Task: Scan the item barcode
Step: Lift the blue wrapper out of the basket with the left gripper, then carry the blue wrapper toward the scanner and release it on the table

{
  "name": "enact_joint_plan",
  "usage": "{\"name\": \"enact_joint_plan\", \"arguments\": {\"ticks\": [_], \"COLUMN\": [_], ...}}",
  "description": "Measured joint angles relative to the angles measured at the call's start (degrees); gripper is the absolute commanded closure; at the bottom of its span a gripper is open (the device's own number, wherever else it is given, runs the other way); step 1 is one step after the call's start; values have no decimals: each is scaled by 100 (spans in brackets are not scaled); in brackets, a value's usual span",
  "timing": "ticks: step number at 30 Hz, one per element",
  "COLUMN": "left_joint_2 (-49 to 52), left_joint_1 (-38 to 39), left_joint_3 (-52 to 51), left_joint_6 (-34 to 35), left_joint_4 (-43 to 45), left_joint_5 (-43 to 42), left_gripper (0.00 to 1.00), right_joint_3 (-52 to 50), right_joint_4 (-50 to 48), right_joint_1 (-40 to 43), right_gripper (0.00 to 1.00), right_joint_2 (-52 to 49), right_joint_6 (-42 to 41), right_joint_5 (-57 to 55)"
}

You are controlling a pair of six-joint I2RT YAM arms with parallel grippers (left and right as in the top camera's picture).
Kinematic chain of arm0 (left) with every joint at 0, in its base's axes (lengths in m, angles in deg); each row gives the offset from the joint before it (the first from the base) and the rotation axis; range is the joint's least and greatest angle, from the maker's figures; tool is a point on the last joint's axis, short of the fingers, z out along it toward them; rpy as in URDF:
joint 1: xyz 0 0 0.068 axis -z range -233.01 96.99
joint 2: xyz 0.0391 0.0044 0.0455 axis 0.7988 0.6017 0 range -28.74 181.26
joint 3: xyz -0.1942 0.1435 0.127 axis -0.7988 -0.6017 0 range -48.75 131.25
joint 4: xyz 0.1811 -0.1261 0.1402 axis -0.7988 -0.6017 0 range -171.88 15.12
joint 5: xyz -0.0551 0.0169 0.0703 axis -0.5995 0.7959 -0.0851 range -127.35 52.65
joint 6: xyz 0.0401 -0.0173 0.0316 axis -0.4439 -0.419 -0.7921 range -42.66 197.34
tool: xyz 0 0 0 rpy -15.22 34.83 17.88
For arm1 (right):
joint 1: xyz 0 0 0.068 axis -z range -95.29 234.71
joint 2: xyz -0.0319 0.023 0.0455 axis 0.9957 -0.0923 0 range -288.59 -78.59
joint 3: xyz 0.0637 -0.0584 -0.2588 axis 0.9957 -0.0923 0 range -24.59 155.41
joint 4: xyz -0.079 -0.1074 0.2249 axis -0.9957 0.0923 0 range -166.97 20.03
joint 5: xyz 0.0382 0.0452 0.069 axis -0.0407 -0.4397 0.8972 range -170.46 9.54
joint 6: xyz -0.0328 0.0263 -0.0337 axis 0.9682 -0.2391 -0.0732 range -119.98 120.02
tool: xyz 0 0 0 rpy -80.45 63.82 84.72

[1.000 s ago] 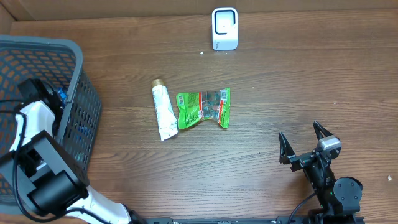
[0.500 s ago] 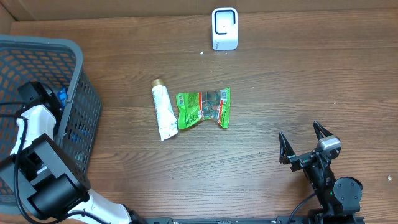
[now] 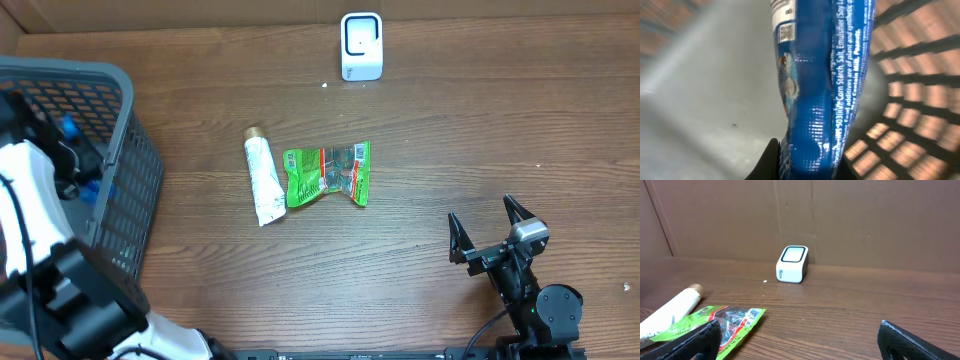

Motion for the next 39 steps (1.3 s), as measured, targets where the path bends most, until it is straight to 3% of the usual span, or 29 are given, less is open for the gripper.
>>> {"name": "enact_joint_plan", "arguments": {"ticks": [9,17,22,31,39], "left_joint_2": [-1832,-2859,-2439,-511,981], "left_joint_1": [212,1888,3091,5359,6408], "left_joint_3": [1174,1300,999,280,240], "left_joint_6": [-4,-271,-260,396,1075], "left_joint_4": [-201,-933,-881,922,2081], "left_joint_5": [-881,-1362,-1351,-1235,-1569], "left_gripper": [96,96,96,96,96], "right_joint_3": [0,0,0,0,0], "right_joint_4": [0,4,4,4,2], "right_joint_1": [0,0,0,0,0], "right_gripper": [0,0,0,0,0], "right_joint_2": [0,0,0,0,0], "right_joint_6": [2,2,0,0,0], "right_joint_5": [2,2,0,2,2]}}
